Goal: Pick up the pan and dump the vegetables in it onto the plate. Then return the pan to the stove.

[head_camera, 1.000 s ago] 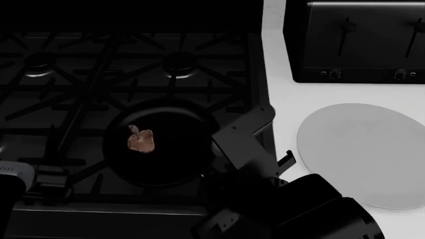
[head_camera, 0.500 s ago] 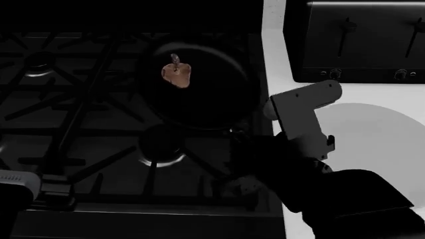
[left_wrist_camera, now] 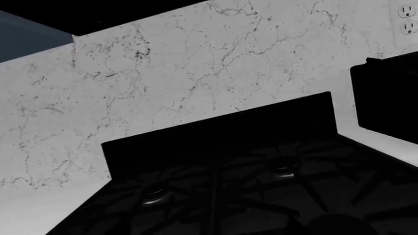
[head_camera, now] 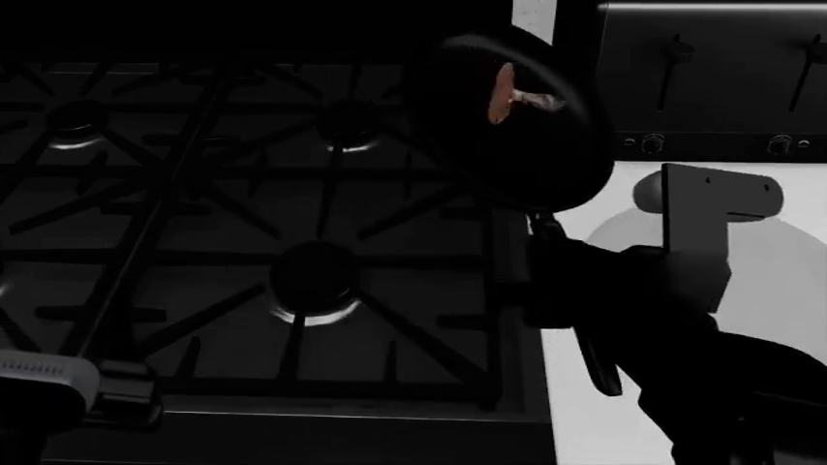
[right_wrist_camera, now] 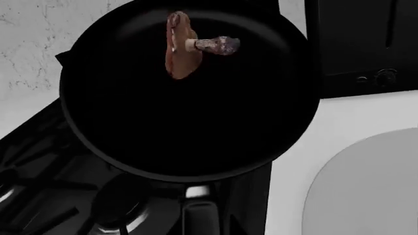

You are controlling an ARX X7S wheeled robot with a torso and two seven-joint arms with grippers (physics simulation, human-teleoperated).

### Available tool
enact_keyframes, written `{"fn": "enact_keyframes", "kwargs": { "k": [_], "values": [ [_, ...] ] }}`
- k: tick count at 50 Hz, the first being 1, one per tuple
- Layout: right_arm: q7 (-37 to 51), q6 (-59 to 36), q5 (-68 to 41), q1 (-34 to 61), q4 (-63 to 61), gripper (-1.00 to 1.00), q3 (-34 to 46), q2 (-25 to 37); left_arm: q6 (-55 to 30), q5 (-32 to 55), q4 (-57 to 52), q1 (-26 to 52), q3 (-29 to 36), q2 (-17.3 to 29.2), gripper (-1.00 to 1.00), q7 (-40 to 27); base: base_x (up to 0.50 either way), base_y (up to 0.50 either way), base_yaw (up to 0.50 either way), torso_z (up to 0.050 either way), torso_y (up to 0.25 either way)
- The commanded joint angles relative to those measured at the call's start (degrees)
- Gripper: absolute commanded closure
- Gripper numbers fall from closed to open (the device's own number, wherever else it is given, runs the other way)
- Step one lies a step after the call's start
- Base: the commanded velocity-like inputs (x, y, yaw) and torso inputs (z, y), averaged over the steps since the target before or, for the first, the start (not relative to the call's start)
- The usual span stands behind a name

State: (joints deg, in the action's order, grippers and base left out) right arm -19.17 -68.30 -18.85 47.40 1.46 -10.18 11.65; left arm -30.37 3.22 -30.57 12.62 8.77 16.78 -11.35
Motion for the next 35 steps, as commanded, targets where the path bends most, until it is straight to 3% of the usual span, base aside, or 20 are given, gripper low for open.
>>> {"fn": "enact_keyframes", "kwargs": {
  "k": [1,13,22,26,35],
  "values": [
    [-4.6,3.7,-3.8,2.8,1.4,1.00,-3.3,-2.2,1.3,1.5,-2.1,-1.6,-0.7,-0.6,-1.00,1.7,0.00,0.00,0.00,0.000,0.000],
    [-5.5,9.3,-6.3,2.0,6.0,1.00,-9.8,-3.2,1.5,1.4,-2.1,-1.9,0.4,-0.3,-1.00,1.8,0.00,0.00,0.00,0.000,0.002],
    [-2.9,12.2,-6.6,-5.0,10.1,1.00,-18.0,-2.8,-1.1,1.5,-10.8,-2.9,0.9,0.3,-1.00,1.3,0.00,0.00,0.00,0.000,0.001],
    [-3.9,14.9,-7.6,-8.1,12.3,1.00,-21.5,-3.0,-4.9,0.5,-21.2,-3.6,1.9,1.4,-1.00,0.8,0.00,0.00,0.00,0.000,0.003],
    [-9.4,14.4,-16.2,-8.9,3.1,1.00,-26.5,-4.2,-5.6,-0.2,-21.3,-4.5,5.2,1.7,-1.00,1.1,0.00,0.00,0.00,0.000,0.002]
  ]
}}
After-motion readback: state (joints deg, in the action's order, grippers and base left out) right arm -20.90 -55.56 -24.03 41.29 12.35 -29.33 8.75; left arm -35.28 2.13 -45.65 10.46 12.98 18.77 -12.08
